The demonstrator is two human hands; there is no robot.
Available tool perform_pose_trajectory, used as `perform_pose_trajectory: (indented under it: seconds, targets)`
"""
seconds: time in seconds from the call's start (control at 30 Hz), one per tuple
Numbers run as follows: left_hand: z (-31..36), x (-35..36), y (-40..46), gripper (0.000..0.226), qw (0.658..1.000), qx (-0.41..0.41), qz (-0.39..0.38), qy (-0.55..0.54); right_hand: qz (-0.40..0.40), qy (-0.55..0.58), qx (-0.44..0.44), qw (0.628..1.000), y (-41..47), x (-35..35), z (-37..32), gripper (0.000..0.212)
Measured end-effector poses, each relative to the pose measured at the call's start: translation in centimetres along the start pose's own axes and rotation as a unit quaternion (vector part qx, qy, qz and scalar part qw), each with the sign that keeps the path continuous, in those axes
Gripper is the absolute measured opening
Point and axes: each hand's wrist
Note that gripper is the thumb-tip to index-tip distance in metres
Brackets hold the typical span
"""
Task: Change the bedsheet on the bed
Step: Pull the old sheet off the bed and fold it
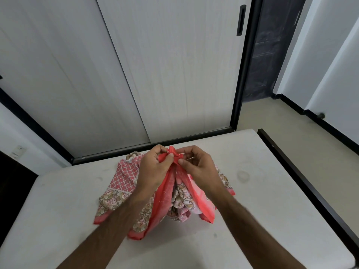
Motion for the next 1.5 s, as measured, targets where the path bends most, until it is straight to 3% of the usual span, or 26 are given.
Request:
perform_pose_trajectory:
  seconds: [0.17,0.33,0.4,0.47,0.57,0.9,1.07,1.27,1.5]
  targets:
    - [0.2,0.4,-0.2,0.005,0.999,0.037,-0.025,-0.009,0.014,-0.025,-0.006,1.000,0.5,-0.1,-1.0,0.018]
    - [-0.7,-0.2,-0.5,0.023,0.974,0.001,-0.114,-0.195,0.024,0.030,0.013,0.999,0.0,-0.2,-0.7,0.015]
    - [-0.7,-0.1,-0.8,0.026,0.971,-0.002,-0.138,-0.198,0.030,0.038,0.017,0.999,-0.1,-0.2,-0.5,0.015]
    - [-0.6,0.3,-1.0,0.037,0.982,0.016,-0.127,-0.137,0.034,0.057,0.018,0.998,-0.3,-0.1,-0.6,0.018]
    - [-0.9,1.0,-1.0,0.029,0.994,0.037,-0.082,-0.062,0.036,0.044,0.023,0.998,-0.5,0.3,-0.5,0.030]
    - [0.0,0.7,-0.4,0.011,0.993,-0.015,0.055,-0.100,0.009,0.137,0.012,0.990,-0.5,-0.6,-1.2,0.026]
    - [1.6,1.8,-0.9,0.012,0.989,0.014,0.040,-0.141,0.024,0.117,-0.005,0.993,-0.3,1.5,-1.6,0.027]
    - [1.7,0.7,-0.9,0.018,0.950,-0.090,0.000,-0.299,0.025,-0.021,-0.046,0.998,-0.6,2.0,-1.4,0.018]
    - [1.5,-1.1,-0.6,0.021,0.934,-0.149,-0.020,-0.324,-0.055,-0.030,-0.047,0.997,-0.7,2.2,-0.9,0.023]
Point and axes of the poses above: each hand's wrist, its own y-axis towards the middle knuckle, its own x-axis out of the palm, z = x × y, and after that the axes turned 9 degrees about -z, right-handed
